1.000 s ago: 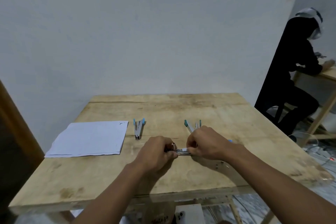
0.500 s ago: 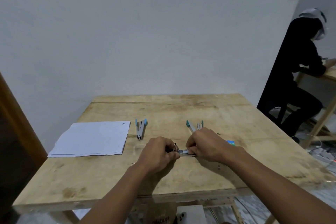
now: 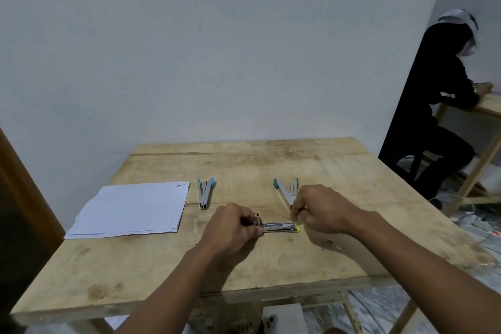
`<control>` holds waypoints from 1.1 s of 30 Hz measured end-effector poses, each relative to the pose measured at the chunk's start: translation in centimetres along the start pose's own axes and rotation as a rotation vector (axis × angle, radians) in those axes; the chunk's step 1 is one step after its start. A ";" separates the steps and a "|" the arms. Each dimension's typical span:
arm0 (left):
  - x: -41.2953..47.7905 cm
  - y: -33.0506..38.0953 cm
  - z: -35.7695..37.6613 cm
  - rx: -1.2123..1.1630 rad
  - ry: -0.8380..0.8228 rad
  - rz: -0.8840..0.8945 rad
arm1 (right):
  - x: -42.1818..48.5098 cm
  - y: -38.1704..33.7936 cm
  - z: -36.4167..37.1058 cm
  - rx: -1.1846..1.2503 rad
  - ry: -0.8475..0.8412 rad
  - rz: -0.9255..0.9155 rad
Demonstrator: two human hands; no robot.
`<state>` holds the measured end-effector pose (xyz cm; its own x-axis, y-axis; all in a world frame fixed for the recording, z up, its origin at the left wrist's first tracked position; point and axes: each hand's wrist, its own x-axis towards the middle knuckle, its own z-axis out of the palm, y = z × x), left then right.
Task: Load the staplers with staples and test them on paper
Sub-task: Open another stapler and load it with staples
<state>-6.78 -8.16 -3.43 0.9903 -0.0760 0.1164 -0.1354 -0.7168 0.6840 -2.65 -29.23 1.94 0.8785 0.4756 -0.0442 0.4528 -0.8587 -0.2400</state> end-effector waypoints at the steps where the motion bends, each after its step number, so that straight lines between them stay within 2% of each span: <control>1: 0.0 0.0 0.0 0.007 0.005 0.000 | -0.1 -0.2 -0.1 0.048 0.036 0.016; 5: 0.1 0.3 0.1 0.032 0.007 0.004 | -0.1 -3.1 0.3 0.201 0.149 0.005; 13: -0.3 -0.1 0.3 -0.012 0.018 -0.033 | 1.4 -6.2 1.8 0.068 0.223 -0.056; 16: -0.4 0.0 0.5 -0.013 0.036 -0.046 | 1.3 -5.3 2.1 0.036 0.250 -0.002; 20: -0.5 0.1 0.8 -0.008 0.091 -0.072 | 0.5 -3.6 3.3 0.182 0.253 0.135; 23: -0.6 0.0 1.3 -0.041 0.125 -0.092 | 0.1 -3.1 4.2 0.237 0.241 0.138; 26: -0.6 0.0 1.3 -0.021 0.125 -0.083 | -0.2 -3.2 4.1 0.138 0.239 0.036; 30: -0.7 0.0 1.0 -0.071 0.080 -0.081 | -0.5 -3.0 3.2 -0.191 0.201 -0.156; 33: -1.1 0.3 0.5 -0.073 0.046 -0.037 | -0.4 -2.1 3.0 -0.233 0.173 -0.198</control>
<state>-7.88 -8.68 -3.74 0.9924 -0.0171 0.1215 -0.1020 -0.6661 0.7389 -4.39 -27.07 -0.45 0.7741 0.6148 0.1510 0.6218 -0.7832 0.0010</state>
